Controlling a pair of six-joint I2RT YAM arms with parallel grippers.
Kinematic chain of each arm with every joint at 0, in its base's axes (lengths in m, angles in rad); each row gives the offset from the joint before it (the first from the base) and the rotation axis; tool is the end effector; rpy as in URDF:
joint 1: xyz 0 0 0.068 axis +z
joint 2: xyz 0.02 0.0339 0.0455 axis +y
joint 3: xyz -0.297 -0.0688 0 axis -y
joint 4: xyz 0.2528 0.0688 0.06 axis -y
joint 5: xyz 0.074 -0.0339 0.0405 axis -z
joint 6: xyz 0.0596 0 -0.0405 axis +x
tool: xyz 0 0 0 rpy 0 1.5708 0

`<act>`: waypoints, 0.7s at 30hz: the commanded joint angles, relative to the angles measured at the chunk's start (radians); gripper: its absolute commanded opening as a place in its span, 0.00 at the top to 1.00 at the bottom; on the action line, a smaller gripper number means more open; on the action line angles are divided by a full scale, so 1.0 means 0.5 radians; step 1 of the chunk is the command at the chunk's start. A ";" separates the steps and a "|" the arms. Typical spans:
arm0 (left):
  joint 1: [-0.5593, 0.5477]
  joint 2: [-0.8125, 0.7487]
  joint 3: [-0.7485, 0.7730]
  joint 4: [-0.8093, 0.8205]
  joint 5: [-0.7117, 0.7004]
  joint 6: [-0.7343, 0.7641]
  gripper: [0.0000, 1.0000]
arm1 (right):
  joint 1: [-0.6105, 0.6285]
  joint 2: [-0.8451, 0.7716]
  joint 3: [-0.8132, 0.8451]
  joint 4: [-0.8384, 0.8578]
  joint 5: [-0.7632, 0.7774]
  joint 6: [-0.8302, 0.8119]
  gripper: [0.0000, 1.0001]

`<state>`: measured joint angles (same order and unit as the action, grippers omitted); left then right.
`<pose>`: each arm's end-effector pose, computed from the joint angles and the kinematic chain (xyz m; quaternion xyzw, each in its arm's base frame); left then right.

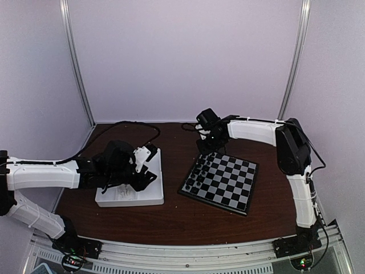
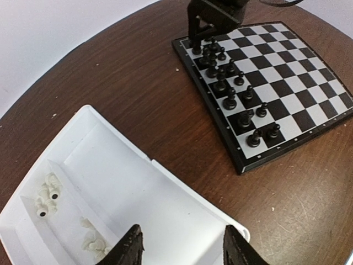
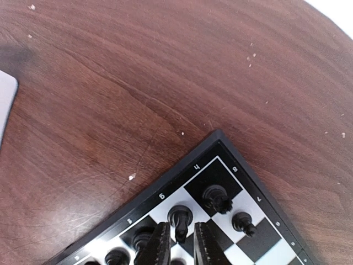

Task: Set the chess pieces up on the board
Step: Place the chess piece on the chessboard.

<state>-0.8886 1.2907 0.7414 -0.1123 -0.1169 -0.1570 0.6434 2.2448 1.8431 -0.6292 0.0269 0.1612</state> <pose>0.1882 -0.2207 0.2363 0.2969 0.8467 -0.1734 0.4060 0.4251 0.3168 0.1874 -0.2266 0.9367 0.0925 0.2504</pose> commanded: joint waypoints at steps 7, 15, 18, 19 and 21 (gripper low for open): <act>-0.005 -0.173 0.052 -0.194 -0.607 -0.152 0.43 | -0.010 -0.546 -0.244 0.212 0.081 -0.040 0.80; 0.033 -0.311 0.036 -0.256 -0.681 -0.175 0.37 | -0.008 -1.009 -0.873 0.813 0.139 -0.065 0.77; 0.037 -0.331 0.026 -0.254 -0.684 -0.168 0.36 | -0.005 -1.154 -1.079 0.985 0.149 -0.054 0.76; 0.040 -0.332 0.026 -0.253 -0.693 -0.159 0.35 | -0.001 -1.219 -1.182 1.069 0.203 -0.036 0.76; 0.048 -0.333 0.034 -0.279 -0.732 -0.135 0.34 | 0.001 -1.398 -1.432 1.325 0.274 -0.027 0.70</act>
<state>-0.8761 1.1378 0.7559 -0.2481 -0.4389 -0.2306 0.6437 1.6772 1.2835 -0.2005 0.0879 0.1387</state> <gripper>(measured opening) 0.646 0.257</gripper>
